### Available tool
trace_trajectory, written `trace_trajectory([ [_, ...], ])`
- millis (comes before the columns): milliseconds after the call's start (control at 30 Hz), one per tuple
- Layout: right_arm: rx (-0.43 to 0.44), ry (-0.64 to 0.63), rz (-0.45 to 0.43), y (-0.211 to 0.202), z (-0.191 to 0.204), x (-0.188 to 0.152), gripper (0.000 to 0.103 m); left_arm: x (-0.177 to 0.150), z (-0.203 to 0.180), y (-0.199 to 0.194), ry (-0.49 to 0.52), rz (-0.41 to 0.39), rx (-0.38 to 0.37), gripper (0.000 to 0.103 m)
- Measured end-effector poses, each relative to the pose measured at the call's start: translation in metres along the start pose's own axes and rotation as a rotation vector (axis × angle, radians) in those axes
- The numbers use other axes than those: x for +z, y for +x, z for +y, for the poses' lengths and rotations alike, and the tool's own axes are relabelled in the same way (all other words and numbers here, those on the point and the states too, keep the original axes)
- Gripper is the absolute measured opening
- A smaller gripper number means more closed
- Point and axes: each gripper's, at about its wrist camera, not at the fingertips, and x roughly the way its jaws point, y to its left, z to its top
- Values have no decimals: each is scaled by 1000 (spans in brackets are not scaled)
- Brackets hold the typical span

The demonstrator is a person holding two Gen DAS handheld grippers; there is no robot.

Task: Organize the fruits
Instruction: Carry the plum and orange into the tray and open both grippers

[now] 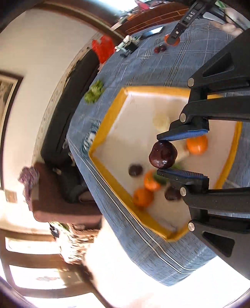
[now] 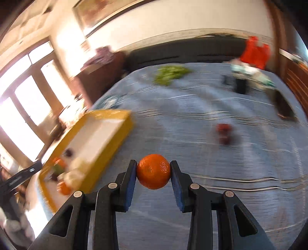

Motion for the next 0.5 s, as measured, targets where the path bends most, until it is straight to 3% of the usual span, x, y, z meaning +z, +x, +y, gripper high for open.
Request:
trace_trajectory([
  [133,85,-93,75,30,64,0,39,-6,24,11,-51,34,-5,28],
  [267,107,-181,134,55,113,-9,39,-11,34,17,-65,59,-18,28],
  [433,51,-271,162,84,145,-18,39,-13,31,23,-48,63,-11,29],
  [500,35,-297,182,92,153,-23,39,-11,30,24,-47,62,-1,39],
])
